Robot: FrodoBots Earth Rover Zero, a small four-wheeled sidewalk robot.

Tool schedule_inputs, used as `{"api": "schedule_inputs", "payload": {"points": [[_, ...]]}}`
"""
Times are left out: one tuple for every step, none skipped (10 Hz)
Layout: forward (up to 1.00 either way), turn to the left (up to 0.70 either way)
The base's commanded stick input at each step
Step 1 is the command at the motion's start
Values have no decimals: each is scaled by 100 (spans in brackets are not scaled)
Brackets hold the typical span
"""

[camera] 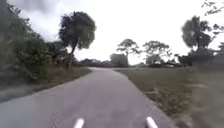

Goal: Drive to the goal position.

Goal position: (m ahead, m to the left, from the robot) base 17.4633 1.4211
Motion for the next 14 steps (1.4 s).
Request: {"api": "schedule_inputs", "payload": {"points": [[85,0],[85,0],[85,0],[85,0],[85,0],[85,13],[85,34],[85,34],[85,34],[85,34],[85,34],[85,34],[85,16],[85,0]]}}
